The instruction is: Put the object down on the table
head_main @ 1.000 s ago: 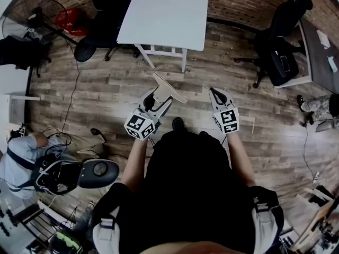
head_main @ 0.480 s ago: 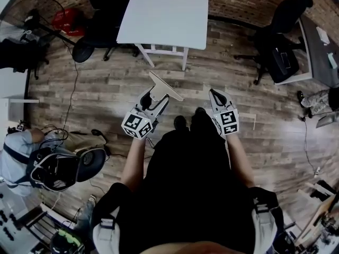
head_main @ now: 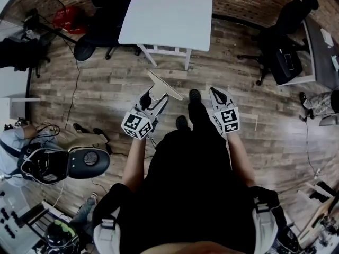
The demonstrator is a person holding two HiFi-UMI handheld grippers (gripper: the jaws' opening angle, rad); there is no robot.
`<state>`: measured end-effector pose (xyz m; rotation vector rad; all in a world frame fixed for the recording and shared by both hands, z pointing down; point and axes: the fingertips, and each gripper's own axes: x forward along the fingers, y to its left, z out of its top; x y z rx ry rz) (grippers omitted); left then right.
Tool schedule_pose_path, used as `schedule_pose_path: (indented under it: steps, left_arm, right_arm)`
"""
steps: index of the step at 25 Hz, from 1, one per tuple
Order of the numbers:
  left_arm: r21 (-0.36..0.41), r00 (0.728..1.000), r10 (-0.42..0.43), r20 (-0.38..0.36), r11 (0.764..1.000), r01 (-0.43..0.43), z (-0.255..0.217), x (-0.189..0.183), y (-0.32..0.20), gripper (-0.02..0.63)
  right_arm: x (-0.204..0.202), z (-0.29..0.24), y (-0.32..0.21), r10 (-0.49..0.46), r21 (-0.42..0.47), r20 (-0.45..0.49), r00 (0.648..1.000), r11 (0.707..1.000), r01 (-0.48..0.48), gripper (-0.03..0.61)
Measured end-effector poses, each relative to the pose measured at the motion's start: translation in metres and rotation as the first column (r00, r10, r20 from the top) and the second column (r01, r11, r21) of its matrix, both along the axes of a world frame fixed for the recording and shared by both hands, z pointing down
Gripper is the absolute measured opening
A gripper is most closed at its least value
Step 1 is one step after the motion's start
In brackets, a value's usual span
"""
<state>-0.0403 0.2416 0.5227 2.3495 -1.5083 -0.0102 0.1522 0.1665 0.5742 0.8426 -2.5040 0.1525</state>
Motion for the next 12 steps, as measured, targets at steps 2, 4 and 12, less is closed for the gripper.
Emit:
schedule_pose_path:
  steps: [2, 4, 12]
  left_arm:
    - [0.0, 1.0, 0.001, 0.005, 1.0, -0.001, -0.001, -0.003, -0.006, 0.285]
    - [0.003, 1.0, 0.0, 0.013, 1.0, 0.0, -0.001, -0.006, -0.017, 0.285]
    - [-0.02, 1.0, -0.019, 0.024, 1.0, 0.02, 0.003, -0.017, -0.042, 0.285]
  right_arm:
    - [-0.005, -0.002, -0.008, -0.004, 0.003, 0.006, 1.0, 1.0, 0.004, 0.0]
    - [-0.009, -0.003, -0.019, -0.008, 0.007, 0.011, 1.0, 1.0, 0.008, 0.0]
    - [-0.026, 0.007, -0.051, -0.028, -0.027, 0.023, 0.999, 0.999, 0.029, 0.0]
